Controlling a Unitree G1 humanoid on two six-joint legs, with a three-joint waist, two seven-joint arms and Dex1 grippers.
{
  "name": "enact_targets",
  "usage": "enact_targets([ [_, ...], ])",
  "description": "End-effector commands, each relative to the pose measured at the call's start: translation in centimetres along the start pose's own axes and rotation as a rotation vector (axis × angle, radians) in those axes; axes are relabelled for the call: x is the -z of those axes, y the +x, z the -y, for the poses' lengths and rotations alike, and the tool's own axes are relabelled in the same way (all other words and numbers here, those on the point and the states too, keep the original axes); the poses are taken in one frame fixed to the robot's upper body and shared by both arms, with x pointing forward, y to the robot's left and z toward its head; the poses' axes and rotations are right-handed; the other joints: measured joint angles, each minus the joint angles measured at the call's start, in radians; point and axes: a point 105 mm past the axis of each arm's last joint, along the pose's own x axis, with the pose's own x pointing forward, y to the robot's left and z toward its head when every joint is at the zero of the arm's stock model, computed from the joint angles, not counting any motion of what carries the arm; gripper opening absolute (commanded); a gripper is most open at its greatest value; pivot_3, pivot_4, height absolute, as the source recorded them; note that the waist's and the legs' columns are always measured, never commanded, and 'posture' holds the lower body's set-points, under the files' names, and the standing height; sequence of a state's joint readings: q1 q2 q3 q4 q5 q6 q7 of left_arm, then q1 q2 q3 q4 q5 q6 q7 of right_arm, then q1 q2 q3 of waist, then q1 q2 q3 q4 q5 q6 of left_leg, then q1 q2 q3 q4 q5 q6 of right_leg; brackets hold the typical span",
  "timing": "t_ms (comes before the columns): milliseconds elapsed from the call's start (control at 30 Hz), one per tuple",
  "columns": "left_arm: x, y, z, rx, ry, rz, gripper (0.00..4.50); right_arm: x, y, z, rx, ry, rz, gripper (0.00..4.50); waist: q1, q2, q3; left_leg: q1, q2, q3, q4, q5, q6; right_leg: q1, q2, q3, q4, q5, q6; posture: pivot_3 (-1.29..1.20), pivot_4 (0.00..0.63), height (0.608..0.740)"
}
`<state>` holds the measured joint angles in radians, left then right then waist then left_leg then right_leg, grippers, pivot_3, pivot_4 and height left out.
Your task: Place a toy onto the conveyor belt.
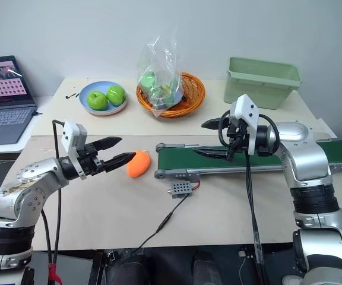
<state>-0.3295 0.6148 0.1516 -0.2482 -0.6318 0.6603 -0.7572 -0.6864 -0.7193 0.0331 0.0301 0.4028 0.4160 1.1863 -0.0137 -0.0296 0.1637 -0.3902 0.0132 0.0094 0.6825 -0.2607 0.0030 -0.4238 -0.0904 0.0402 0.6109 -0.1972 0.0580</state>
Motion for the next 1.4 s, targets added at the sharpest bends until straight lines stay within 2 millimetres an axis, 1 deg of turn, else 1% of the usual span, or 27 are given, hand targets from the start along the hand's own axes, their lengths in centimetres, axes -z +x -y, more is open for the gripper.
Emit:
enact_targets([
  [33, -1.3, 0.3, 0.6, 0.025, 0.048, 0.036, 4.47, -1.2, -0.3, 0.3, 0.013, -0.058, 0.026, 4.5, 0.0, 0.0, 0.0, 0.0, 0.0, 0.0, 0.0, 0.0, 0.0, 0.0, 0.0, 0.0, 0.0, 0.0, 0.0, 0.0, 0.15, 0.74],
  [133, -1.8, 0.5, 0.6, 0.027, 0.049, 0.063, 4.47, -1.3, -0.4, 0.3, 0.014, -0.062, 0.022, 4.5, 0.0, 0.0, 0.0, 0.0, 0.0, 0.0, 0.0, 0.0, 0.0, 0.0, 0.0, 0.0, 0.0, 0.0, 0.0, 0.0, 0.15, 0.74],
  [500, -2.0, 0.6, 0.8, 0.027, 0.05, 0.07, 4.47, -1.4, -0.2, 0.4, 0.01, -0.066, 0.022, 4.5, 0.0, 0.0, 0.0, 0.0, 0.0, 0.0, 0.0, 0.0, 0.0, 0.0, 0.0, 0.0, 0.0, 0.0, 0.0, 0.0, 0.15, 0.74],
  [633, -1.9, 0.2, 0.7, 0.021, 0.051, 0.057, 4.47, -1.3, -0.1, 0.3, 0.002, -0.062, 0.024, 4.5, 0.0, 0.0, 0.0, 0.0, 0.0, 0.0, 0.0, 0.0, 0.0, 0.0, 0.0, 0.0, 0.0, 0.0, 0.0, 0.0, 0.15, 0.74],
  [700, -1.9, -0.1, 0.4, 0.005, 0.048, 0.055, 4.47, -1.3, 0.0, 0.4, 0.001, -0.061, 0.025, 4.5, 0.0, 0.0, 0.0, 0.0, 0.0, 0.0, 0.0, 0.0, 0.0, 0.0, 0.0, 0.0, 0.0, 0.0, 0.0, 0.0, 0.15, 0.74],
  [733, -1.9, -0.4, 0.1, -0.009, 0.044, 0.055, 4.47, -1.3, 0.0, 0.4, 0.001, -0.061, 0.025, 4.5, -0.001, 0.0, 0.0, 0.0, 0.0, 0.0, 0.0, 0.0, 0.0, 0.0, 0.0, 0.0, 0.0, 0.0, 0.0, 0.0, 0.15, 0.74],
  [833, -1.7, -2.2, -1.6, -0.088, -0.009, 0.075, 4.47, -1.2, 0.1, 0.4, 0.0, -0.061, 0.026, 4.5, -0.005, 0.0, 0.0, 0.0, 0.0, 0.0, 0.0, 0.0, 0.0, 0.0, 0.0, 0.0, 0.0, 0.0, 0.0, 0.0, 0.15, 0.74],
  [900, -0.6, -4.0, -3.5, -0.187, -0.046, 0.053, 4.47, -1.2, 0.1, 0.3, -0.002, -0.06, 0.028, 4.5, -0.007, 0.0, 0.0, 0.001, 0.0, 0.0, 0.0, 0.0, 0.0, 0.0, 0.0, 0.0, 0.0, 0.0, 0.0, 0.0, 0.15, 0.74],
  [967, 0.3, -6.2, -4.7, -0.257, -0.108, 0.07, 4.47, -1.1, 0.2, 0.3, -0.003, -0.057, 0.029, 4.5, -0.01, 0.0, 0.0, 0.001, 0.001, 0.0, -0.001, 0.0, 0.0, 0.0, 0.0, 0.0, 0.0, 0.0, 0.0, 0.0, 0.15, 0.74],
  [1033, 0.6, -7.7, -5.2, -0.292, -0.193, 0.122, 4.47, -1.0, 0.2, 0.2, -0.003, -0.053, 0.029, 4.5, -0.01, 0.0, 0.0, 0.001, 0.001, 0.0, -0.001, 0.0, 0.0, -0.001, 0.0, 0.0, 0.0, 0.0, 0.0, 0.0, 0.15, 0.74],
  [1067, 1.4, -8.3, -5.3, -0.308, -0.233, 0.119, 4.47, -0.9, 0.2, 0.2, -0.003, -0.051, 0.029, 4.5, -0.008, 0.0, 0.0, 0.0, 0.001, 0.0, -0.001, 0.0, 0.0, -0.001, 0.0, 0.0, 0.0, 0.0, 0.0, 0.0, 0.15, 0.74],
  [1133, 3.4, -8.7, -5.1, -0.328, -0.294, 0.068, 4.47, -0.8, 0.3, 0.2, -0.004, -0.046, 0.031, 4.5, -0.002, 0.0, 0.0, 0.001, 0.001, 0.0, -0.001, 0.0, 0.0, -0.001, 0.0, 0.0, 0.0, 0.0, 0.0, 0.0, 0.15, 0.74],
  [1167, 4.2, -8.7, -5.0, -0.334, -0.323, 0.05, 4.47, -0.7, 0.4, 0.1, -0.005, -0.045, 0.032, 4.5, 0.001, 0.0, 0.0, 0.001, 0.0, 0.0, -0.001, 0.0, 0.0, 0.0, 0.0, 0.0, 0.0, 0.0, 0.0, 0.0, 0.15, 0.74],
  [1200, 4.7, -8.4, -4.8, -0.335, -0.349, 0.053, 4.47, -0.7, 0.4, 0.1, -0.005, -0.042, 0.034, 4.5, 0.003, 0.0, 0.0, 0.001, 0.0, 0.0, -0.001, 0.0, 0.0, 0.0, -0.001, 0.0, 0.0, 0.0, 0.0, 0.0, 0.15, 0.74],
  [1233, 4.9, -8.1, -4.7, -0.334, -0.365, 0.059, 4.47, -0.7, 0.5, 0.1, -0.006, -0.04, 0.035, 4.5, 0.007, 0.0, 0.0, 0.001, 0.0, 0.0, -0.001, 0.0, 0.0, 0.0, -0.001, 0.0, 0.0, 0.0, 0.0, 0.0, 0.15, 0.74],
  [1267, 5.0, -7.4, -4.7, -0.345, -0.341, 0.068, 4.47, -0.7, 0.5, 0.0, -0.006, -0.04, 0.035, 4.5, 0.008, 0.0, 0.001, 0.001, 0.0, 0.0, -0.001, 0.0, 0.0, 0.0, -0.001, -0.001, 0.0, 0.0, 0.0, 0.0, 0.15, 0.74],
  [1300, 5.0, -6.8, -4.9, -0.366, -0.284, 0.054, 4.47, -0.7, 0.5, 0.0, -0.006, -0.039, 0.035, 4.5, 0.009, 0.0, 0.001, 0.001, 0.0, 0.0, -0.001, 0.0, 0.0, 0.0, -0.001, -0.001, 0.0, 0.0, 0.0, 0.0, 0.15, 0.74],
  [1367, 5.0, -4.9, -4.6, -0.355, -0.086, -0.015, 4.47, -0.7, 0.4, 0.0, -0.003, -0.039, 0.029, 4.5, 0.012, 0.0, 0.001, 0.001, 0.0, 0.0, -0.001, 0.0, 0.0, 0.0, -0.001, -0.001, 0.0, 0.0, 0.0, 0.0, 0.15, 0.74],
  [1400, 4.7, -4.2, -4.6, -0.355, -0.044, -0.008, 4.47, -0.7, 0.3, 0.0, -0.001, -0.039, 0.027, 4.5, 0.012, 0.0, 0.001, 0.001, 0.0, 0.0, -0.001, 0.0, -0.001, 0.0, -0.001, -0.001, 0.0, 0.0, -0.001, 0.0, 0.15, 0.74],
])
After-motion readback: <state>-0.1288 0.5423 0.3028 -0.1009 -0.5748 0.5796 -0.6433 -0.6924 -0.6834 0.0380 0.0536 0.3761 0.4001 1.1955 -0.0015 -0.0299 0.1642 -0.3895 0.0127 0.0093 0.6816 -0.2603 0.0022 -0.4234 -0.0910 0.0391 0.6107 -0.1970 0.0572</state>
